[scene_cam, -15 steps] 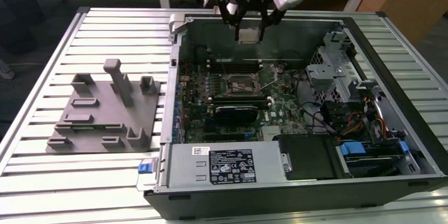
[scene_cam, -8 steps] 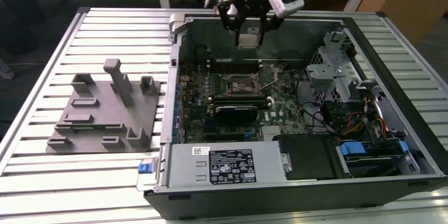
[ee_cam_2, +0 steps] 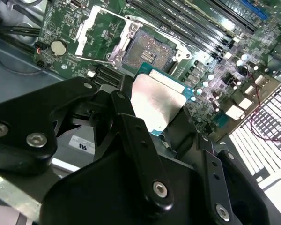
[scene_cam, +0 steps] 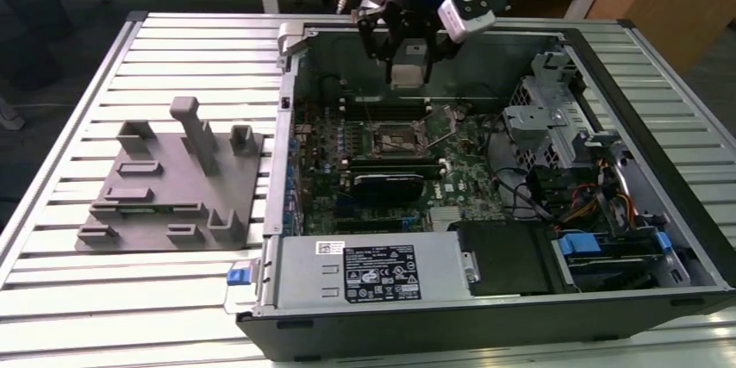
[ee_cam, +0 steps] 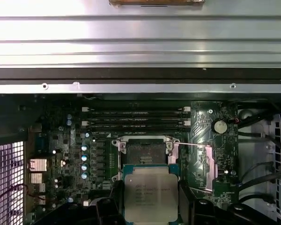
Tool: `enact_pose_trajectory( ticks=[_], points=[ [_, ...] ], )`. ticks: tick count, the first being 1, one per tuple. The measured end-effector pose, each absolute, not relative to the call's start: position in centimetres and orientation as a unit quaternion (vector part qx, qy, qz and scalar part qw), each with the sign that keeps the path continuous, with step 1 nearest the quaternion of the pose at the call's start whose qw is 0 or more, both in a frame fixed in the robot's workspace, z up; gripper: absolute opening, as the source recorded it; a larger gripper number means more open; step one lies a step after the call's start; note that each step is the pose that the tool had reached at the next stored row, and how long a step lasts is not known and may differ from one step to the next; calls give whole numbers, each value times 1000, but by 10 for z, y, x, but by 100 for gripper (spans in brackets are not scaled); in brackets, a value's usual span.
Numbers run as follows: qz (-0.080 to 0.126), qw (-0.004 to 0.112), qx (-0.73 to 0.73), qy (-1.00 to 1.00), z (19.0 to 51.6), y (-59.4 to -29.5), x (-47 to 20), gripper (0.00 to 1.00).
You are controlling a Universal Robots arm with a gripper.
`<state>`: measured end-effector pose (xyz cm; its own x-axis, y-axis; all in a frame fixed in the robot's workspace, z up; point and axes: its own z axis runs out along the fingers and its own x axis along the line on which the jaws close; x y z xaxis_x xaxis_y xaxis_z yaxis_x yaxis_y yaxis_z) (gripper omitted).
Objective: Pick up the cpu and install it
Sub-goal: 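Pick up the cpu and move it towards the insertion slot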
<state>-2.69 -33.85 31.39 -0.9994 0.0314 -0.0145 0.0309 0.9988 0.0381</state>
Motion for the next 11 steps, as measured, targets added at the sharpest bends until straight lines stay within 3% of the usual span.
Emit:
enact_pose_trajectory(
  ticks=[11],
  points=[
    [19, 7, 16, 1000, 295, -339, -27, 55]
  ],
)
